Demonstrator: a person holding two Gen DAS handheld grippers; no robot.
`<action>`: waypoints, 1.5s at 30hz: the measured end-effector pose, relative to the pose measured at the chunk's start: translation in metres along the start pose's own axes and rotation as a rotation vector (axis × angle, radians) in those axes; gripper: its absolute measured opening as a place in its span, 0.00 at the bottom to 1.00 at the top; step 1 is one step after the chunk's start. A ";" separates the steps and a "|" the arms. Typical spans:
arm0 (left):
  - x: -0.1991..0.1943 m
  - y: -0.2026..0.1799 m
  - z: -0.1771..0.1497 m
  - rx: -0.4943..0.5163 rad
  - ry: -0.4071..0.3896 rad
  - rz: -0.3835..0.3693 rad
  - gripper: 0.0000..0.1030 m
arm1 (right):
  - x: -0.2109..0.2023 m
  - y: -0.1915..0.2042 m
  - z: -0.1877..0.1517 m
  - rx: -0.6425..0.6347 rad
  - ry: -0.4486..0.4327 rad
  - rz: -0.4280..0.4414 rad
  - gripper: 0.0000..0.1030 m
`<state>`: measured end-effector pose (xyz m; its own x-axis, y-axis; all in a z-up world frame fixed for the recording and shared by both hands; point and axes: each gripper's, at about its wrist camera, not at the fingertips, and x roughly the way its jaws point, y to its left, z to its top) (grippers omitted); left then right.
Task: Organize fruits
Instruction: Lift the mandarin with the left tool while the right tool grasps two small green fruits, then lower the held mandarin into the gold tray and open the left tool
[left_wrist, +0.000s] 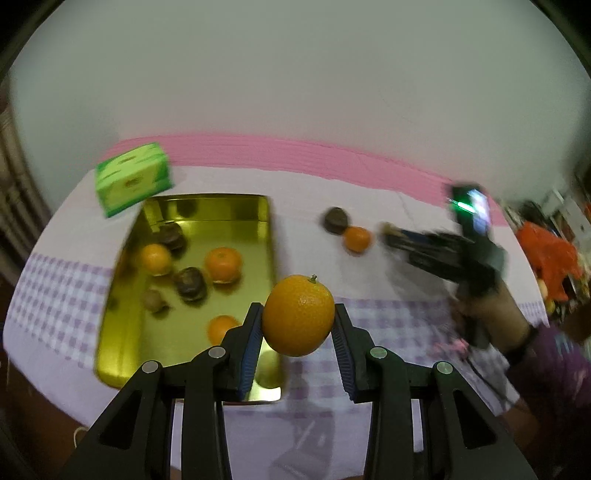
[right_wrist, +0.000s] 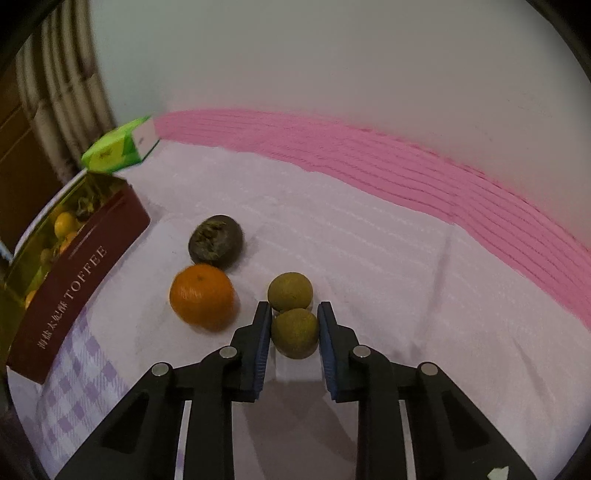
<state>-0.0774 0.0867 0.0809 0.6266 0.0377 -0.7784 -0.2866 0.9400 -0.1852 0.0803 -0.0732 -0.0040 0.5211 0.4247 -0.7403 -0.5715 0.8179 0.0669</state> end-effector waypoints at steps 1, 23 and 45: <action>0.000 0.009 -0.001 -0.015 -0.001 0.016 0.37 | -0.008 -0.006 -0.007 0.036 -0.008 -0.003 0.22; 0.033 0.078 -0.022 -0.061 0.051 0.184 0.37 | -0.031 -0.041 -0.042 0.181 -0.022 -0.091 0.23; 0.046 0.082 -0.025 -0.061 0.090 0.226 0.37 | -0.030 -0.037 -0.042 0.167 -0.015 -0.111 0.23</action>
<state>-0.0896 0.1567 0.0148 0.4752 0.2113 -0.8541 -0.4572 0.8887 -0.0345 0.0590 -0.1324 -0.0127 0.5851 0.3330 -0.7394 -0.3976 0.9125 0.0964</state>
